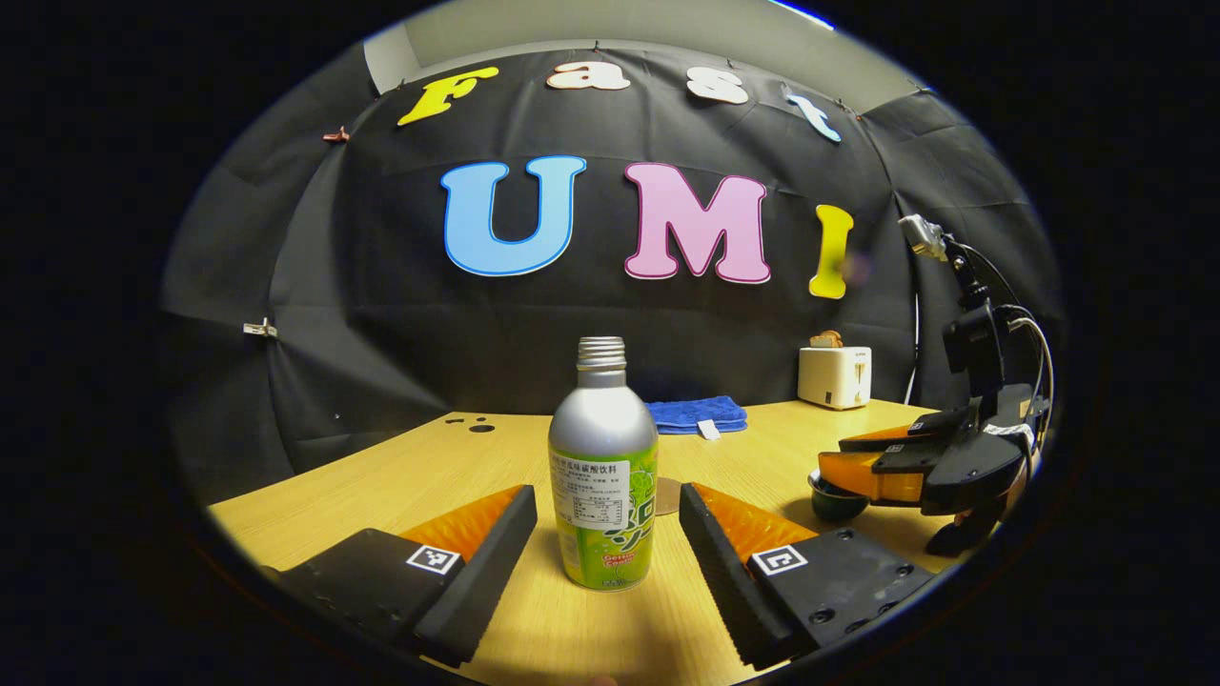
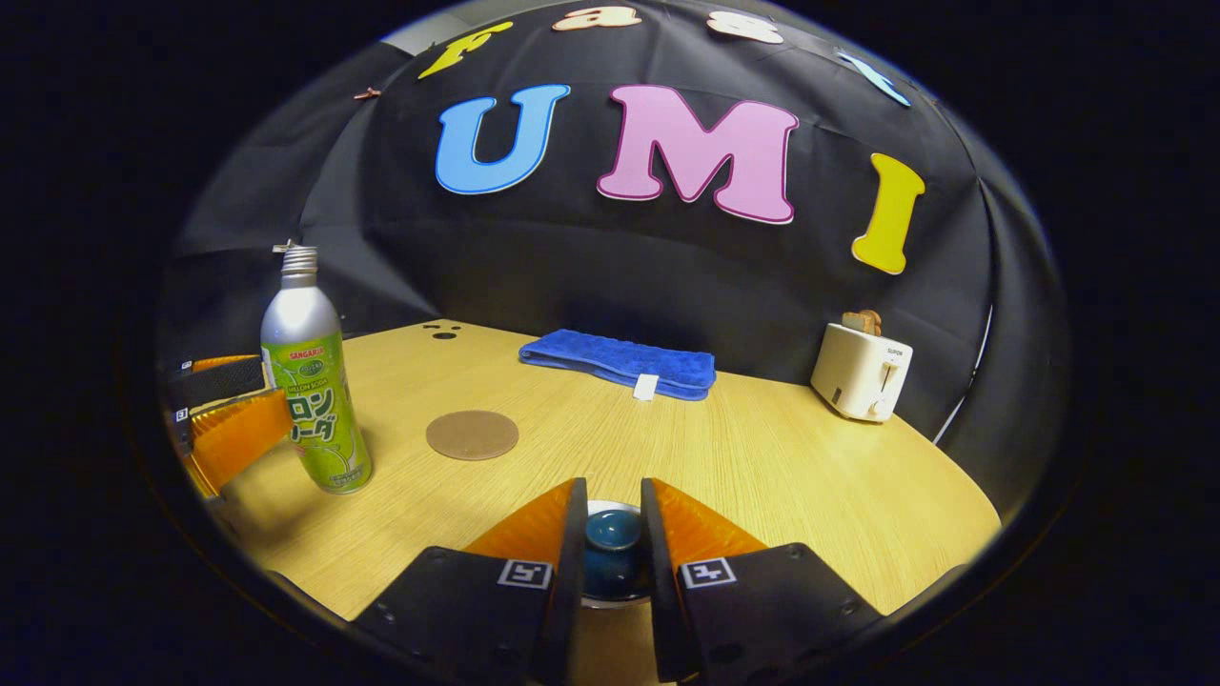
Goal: Open the teacup lid with one hand, grasp the water bottle and pour water into the teacup with the other hand; after pouring, place the water bottle on the coaster and then close the teacup lid.
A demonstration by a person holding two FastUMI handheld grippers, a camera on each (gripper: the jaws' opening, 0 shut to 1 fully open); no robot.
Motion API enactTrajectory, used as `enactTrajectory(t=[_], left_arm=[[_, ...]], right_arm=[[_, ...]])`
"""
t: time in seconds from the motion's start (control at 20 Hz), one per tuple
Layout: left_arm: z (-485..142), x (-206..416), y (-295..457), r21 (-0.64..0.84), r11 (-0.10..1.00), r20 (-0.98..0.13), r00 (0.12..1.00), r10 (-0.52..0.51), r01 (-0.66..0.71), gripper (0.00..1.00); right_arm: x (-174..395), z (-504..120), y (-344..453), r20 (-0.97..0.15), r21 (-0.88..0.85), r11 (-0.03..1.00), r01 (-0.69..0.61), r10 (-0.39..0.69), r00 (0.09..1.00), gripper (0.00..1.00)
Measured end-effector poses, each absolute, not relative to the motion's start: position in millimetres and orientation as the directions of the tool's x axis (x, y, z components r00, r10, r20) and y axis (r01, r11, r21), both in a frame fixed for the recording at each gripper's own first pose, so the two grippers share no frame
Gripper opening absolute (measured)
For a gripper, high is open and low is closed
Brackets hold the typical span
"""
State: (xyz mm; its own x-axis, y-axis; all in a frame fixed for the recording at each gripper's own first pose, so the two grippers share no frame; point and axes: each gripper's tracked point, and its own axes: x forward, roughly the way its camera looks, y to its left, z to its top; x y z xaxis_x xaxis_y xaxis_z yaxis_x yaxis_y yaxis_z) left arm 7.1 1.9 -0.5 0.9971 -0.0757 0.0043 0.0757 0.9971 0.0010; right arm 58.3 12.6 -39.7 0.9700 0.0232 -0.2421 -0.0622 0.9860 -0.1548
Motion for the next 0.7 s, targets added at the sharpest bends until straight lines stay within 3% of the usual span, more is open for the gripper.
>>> enactTrajectory(t=[0.25, 0.6, 0.65, 0.7], left_arm=[[-2, 8, 2, 0.001, 0.997, 0.004, 0.997, -0.076, 0.076, 0.95], [-2, 14, 1, 0.002, 0.997, 0.005, 0.997, -0.078, 0.078, 0.95], [-3, 19, 2, 0.002, 0.997, 0.004, 0.997, -0.078, 0.078, 0.95], [0, 26, 3, 0.002, 0.997, 0.004, 0.997, -0.077, 0.077, 0.95]], right_arm=[[56, -38, 13, -0.234, -0.120, 0.989, -0.084, 0.054, 0.971, 0.29], [48, -15, 10, -0.095, -0.131, 0.990, -0.050, 0.038, 0.995, 0.28], [46, -13, 9, -0.084, -0.124, 0.991, -0.050, 0.040, 0.996, 0.33], [46, -11, 8, -0.073, -0.111, 0.993, -0.046, 0.038, 0.997, 0.28]])
